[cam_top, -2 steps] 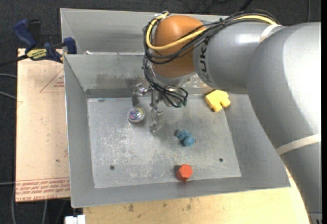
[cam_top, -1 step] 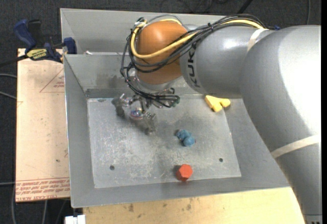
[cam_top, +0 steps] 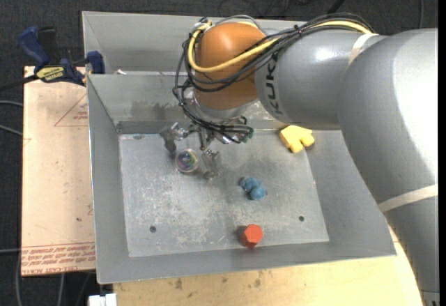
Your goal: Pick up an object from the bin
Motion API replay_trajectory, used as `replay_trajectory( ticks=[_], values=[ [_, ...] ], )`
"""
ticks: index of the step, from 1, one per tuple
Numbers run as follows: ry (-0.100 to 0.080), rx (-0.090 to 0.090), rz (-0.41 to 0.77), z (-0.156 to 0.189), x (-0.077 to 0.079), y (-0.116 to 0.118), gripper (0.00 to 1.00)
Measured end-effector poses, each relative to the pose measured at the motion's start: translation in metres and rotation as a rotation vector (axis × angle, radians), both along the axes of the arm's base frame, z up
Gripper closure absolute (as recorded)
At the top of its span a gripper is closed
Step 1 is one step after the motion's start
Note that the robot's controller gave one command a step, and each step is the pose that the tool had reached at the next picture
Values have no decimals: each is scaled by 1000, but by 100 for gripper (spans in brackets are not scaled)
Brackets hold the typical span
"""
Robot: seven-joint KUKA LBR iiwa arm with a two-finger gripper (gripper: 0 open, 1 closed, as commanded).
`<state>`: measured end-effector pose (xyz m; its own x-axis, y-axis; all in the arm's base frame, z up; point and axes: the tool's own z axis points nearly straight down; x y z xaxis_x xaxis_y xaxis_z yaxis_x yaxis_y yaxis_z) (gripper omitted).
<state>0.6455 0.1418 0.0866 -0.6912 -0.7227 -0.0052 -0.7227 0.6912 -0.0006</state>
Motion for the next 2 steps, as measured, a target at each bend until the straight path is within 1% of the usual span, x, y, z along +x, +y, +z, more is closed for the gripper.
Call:
replay_trajectory(
  ticks=[1,2],
  values=[
    [1,0,-2,-1,0,0,100],
    [2,-3,199,-16,-24,-58,100]
  ],
)
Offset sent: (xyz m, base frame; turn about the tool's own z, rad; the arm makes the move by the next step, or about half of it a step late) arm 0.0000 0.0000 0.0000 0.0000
